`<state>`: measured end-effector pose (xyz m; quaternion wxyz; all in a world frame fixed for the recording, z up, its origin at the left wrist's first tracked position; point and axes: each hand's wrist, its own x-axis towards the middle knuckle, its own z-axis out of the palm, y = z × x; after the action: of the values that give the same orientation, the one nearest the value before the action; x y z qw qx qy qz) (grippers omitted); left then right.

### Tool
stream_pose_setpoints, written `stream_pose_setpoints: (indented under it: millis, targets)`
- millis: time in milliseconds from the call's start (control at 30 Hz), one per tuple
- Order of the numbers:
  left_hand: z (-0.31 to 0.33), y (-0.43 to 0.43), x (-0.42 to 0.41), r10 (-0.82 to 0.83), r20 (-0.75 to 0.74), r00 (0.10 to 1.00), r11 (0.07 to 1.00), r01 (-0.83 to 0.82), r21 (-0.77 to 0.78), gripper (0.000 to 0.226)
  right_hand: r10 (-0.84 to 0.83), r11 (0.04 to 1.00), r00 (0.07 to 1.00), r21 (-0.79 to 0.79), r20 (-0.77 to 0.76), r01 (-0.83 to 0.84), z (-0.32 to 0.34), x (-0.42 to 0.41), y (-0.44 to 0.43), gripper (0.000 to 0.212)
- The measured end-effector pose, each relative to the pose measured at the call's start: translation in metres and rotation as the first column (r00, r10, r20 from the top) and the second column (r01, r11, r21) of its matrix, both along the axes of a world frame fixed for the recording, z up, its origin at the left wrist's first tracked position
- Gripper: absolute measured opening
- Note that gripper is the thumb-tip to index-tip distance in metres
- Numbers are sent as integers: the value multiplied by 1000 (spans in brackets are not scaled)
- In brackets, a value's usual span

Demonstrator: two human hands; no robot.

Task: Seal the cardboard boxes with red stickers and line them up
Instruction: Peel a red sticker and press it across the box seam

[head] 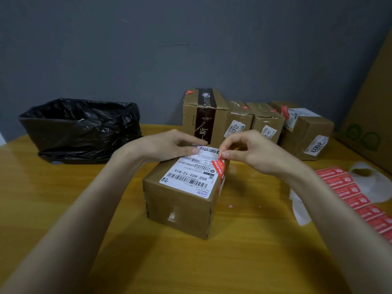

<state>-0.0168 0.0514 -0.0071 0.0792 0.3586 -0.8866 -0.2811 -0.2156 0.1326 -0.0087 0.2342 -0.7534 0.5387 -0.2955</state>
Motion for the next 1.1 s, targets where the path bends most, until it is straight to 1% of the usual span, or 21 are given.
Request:
stream_pose_setpoints:
  millis: [67, 133, 267, 333, 400, 500, 633, 700, 733, 767, 867, 900, 1000, 1100]
  targets:
    - [0, 0, 0, 0, -5, 1000, 1000, 0, 2, 41, -19, 1000, 1000, -17, -21, 19, 0, 3, 0, 21]
    - [0, 0, 0, 4, -5, 1000, 1000, -4, 2, 41, -52, 997, 995, -58, -82, 48, 1, 6, -1, 23]
    - [0, -1, -1, 7, -1, 1000, 1000, -7, 7, 42, -120, 986, 966, -139, -230, 89, 4, 15, 2, 12]
    - [-1, -1, -1, 11, -4, 1000, 1000, -11, 7, 42, -151, 980, 958, -161, -243, 114, 5, 18, 3, 9]
    - [-1, 0, -1, 15, -13, 1000, 1000, -15, 10, 42, -156, 981, 962, -150, -223, 125, 7, 20, 5, 7]
    - [-1, -1, -1, 16, -14, 1000, 1000, -16, 11, 42, -133, 989, 963, -95, -233, 113, 10, 22, 9, 21]
    - [0, 0, -1, 9, -18, 1000, 1000, -9, 9, 42, -156, 985, 962, -112, -223, 133, 14, 28, 13, 38]
    - [-1, -1, -1, 15, -18, 1000, 1000, -14, 13, 43, -195, 978, 958, -109, -211, 175, 15, 30, 13, 44]
    - [-1, 0, -1, 19, -18, 1000, 1000, -18, 15, 43, -220, 974, 954, -97, -202, 204, 16, 29, 13, 42]
    - [-1, -1, -1, 20, -18, 1000, 1000, -19, 15, 43, -242, 970, 949, -82, -201, 230, 16, 29, 13, 37]
    - [-1, -1, -1, 7, 3, 1000, 1000, -7, 1, 42, -279, 960, 933, -40, -226, 277, 16, 25, 12, 9]
    - [0, 0, -1, 4, 5, 1000, 1000, -4, 3, 42, -287, 957, 934, -27, -213, 288, 16, 24, 12, 4]
    - [0, 0, -1, 5, 3, 1000, 1000, -5, 12, 42, -325, 945, 927, -28, -186, 326, 16, 26, 11, 6]
    - [1, 1, -1, 15, -7, 1000, 1000, -14, 26, 42, -353, 935, 908, -55, -227, 350, 12, 32, 11, 13]
